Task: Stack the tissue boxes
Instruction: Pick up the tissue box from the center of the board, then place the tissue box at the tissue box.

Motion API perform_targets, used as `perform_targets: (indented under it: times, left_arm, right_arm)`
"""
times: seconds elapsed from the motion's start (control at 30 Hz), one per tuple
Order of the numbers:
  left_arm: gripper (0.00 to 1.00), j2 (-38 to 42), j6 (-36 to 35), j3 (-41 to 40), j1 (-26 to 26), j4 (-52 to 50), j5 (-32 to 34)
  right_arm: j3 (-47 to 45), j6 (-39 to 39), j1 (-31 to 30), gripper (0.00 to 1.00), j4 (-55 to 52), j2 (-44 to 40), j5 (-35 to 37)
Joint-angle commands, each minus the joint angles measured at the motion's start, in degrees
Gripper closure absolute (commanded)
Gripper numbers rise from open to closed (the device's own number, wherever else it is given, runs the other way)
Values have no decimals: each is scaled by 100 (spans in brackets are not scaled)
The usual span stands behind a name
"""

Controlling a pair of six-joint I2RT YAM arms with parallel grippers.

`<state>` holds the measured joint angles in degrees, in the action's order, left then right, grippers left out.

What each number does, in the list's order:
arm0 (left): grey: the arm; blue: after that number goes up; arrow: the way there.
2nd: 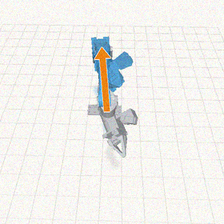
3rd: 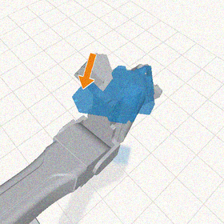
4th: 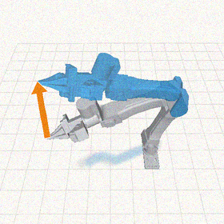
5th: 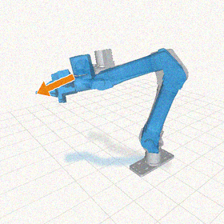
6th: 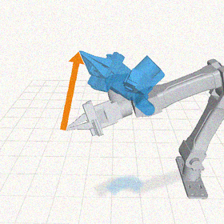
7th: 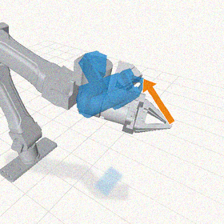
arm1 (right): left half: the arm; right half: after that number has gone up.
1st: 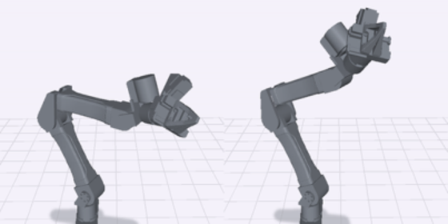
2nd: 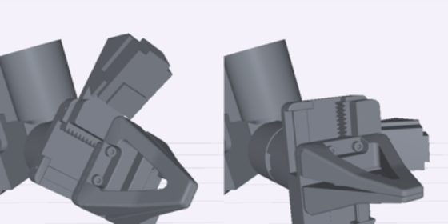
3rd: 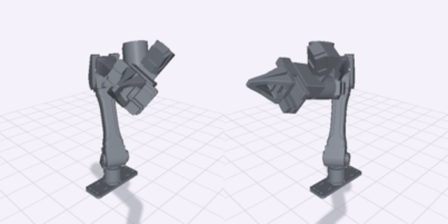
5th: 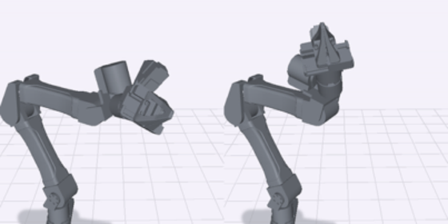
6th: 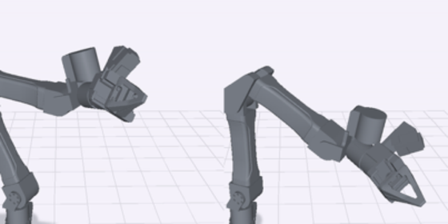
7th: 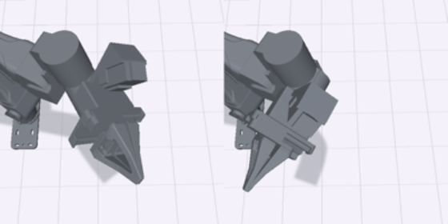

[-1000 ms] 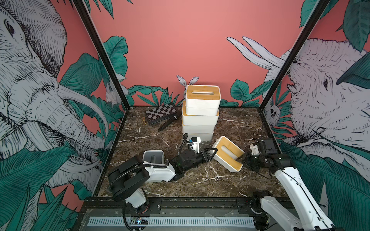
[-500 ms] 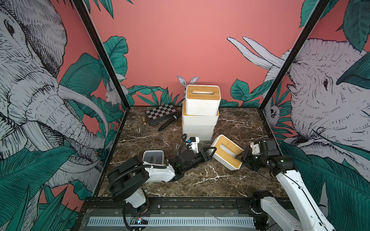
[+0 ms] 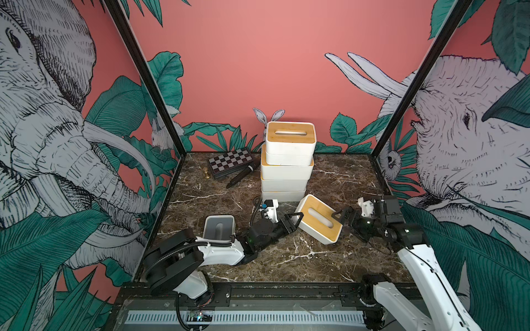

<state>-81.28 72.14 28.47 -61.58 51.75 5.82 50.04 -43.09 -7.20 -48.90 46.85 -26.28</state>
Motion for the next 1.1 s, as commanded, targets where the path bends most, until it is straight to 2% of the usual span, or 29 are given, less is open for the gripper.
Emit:
perform_targets:
  times: [0.0,0.23,0.33,0.43,0.5,0.63,0.8,0.97,1.07]
  left_arm:
    - [57,901,-82,-130,-60,112,375]
    - [57,3105,-702,-167,-113,-1783,910]
    - [57,3930,-1082,189,-117,-2694,1083]
    - [57,4301,-1414,676,-117,-3250,1210]
    - [57,4247,-1585,1160,-117,-3486,1288]
    - [57,3531,-1843,2454,-117,-3636,1189]
    - [56,2689,-1808,3534,-71,-3294,1193]
    - [56,2023,-1396,4429,352,-3362,1123]
    - [56,1720,-1296,4894,581,-3463,1136]
  right_arm:
    - [416,248,-31,1,60,6,323]
    - [826,547,-22,1,342,-18,306]
    - [800,548,-26,1,583,-25,215]
    - [644,387,-21,1,826,-36,165]
    - [532,296,-23,1,953,-18,18]
    - [248,27,-29,1,1311,-69,-283]
    - [3,-104,-52,1,1945,-458,-713]
    - [-71,-17,-132,1,2128,-716,-939]
    - [-190,-228,-247,1,2558,-849,-1107]
